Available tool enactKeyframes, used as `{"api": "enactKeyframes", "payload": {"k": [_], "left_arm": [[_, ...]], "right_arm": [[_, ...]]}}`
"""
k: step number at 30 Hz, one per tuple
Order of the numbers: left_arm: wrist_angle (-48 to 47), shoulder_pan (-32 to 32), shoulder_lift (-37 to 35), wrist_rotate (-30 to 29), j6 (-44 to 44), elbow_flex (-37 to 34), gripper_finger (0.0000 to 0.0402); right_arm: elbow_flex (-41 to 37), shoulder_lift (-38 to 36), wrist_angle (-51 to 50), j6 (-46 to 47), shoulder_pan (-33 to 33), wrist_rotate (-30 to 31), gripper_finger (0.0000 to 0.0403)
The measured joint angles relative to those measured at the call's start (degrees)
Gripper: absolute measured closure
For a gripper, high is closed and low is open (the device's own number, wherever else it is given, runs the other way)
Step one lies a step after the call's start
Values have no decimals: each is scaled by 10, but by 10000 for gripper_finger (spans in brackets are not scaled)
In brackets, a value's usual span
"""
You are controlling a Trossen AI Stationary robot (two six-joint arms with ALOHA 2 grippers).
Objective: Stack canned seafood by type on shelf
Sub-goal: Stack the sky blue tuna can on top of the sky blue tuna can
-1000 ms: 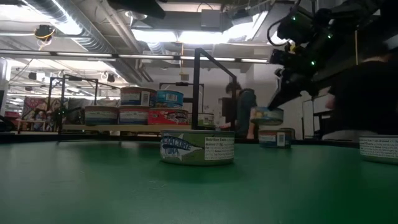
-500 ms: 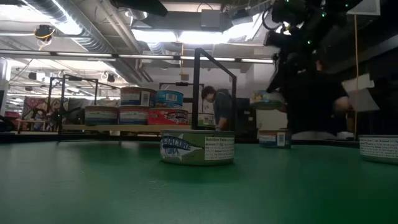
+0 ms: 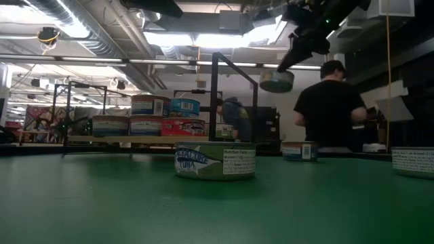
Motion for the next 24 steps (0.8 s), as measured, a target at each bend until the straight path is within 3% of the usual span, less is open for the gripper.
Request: {"api": "enactKeyframes", "payload": {"k": [11,24], "left_arm": [[0,0,0,-1,3,0,121],[-2,0,0,-41,60,0,121]], "right_arm": [[50,22,7,-30,0,-6,403],[103,99,64,-49,0,-44,403]]}}
